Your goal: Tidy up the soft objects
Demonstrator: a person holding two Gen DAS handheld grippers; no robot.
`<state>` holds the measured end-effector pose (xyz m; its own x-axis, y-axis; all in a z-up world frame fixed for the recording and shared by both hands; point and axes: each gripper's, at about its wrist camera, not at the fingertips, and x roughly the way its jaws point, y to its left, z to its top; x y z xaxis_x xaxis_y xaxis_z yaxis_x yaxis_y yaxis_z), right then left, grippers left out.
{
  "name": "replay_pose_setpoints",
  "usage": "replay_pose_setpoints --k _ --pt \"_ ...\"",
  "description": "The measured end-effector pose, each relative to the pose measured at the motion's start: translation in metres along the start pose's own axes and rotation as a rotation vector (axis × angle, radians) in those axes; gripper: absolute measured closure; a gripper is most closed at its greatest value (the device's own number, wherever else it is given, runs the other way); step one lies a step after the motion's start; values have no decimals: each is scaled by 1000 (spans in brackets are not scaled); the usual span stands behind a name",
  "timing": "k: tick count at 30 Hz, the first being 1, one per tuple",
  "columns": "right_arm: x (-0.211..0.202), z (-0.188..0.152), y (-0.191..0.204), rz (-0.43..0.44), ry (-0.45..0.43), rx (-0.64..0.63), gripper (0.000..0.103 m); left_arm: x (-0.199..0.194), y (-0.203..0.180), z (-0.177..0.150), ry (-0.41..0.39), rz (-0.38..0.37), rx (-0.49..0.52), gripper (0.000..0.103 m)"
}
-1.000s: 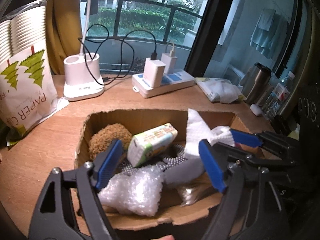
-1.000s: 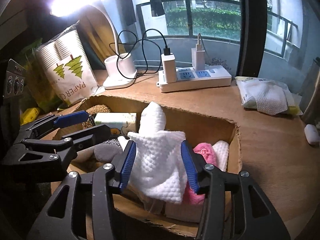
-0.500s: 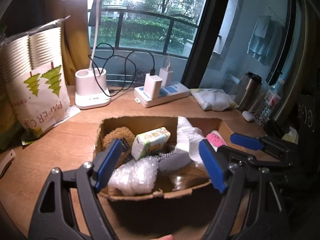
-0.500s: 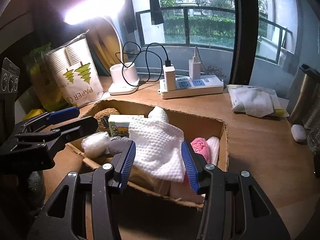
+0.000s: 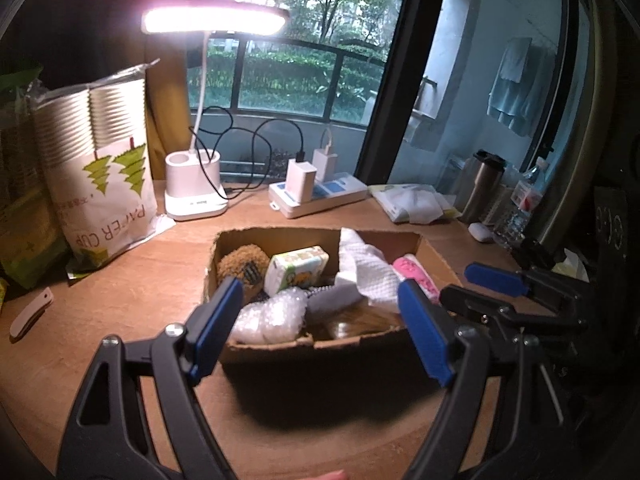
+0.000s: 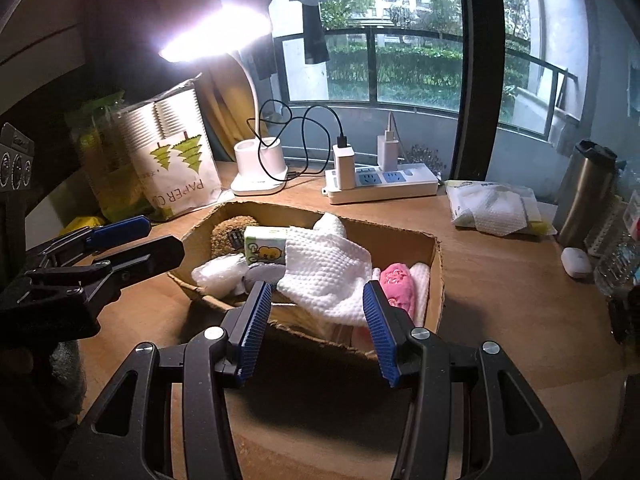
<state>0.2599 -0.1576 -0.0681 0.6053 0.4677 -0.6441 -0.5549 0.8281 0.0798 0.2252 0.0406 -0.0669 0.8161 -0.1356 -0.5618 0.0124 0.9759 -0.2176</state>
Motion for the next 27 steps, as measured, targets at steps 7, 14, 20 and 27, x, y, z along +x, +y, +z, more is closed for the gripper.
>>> replay_pose_setpoints --k 7,14,20,27 --pt "-22 -8 11 -9 -28 -8 52 -27 -2 -7 -30 1 8 22" --pt "-44 -15 23 -16 -59 -17 52 -53 -9 -16 -60 0 20 22" --pt "-64 -20 30 -26 -86 -23 52 -76 -13 -21 -90 -1 28 22" --pt "-85 -25 39 -43 -116 -38 52 -98 -16 -25 -123 -5 33 22"
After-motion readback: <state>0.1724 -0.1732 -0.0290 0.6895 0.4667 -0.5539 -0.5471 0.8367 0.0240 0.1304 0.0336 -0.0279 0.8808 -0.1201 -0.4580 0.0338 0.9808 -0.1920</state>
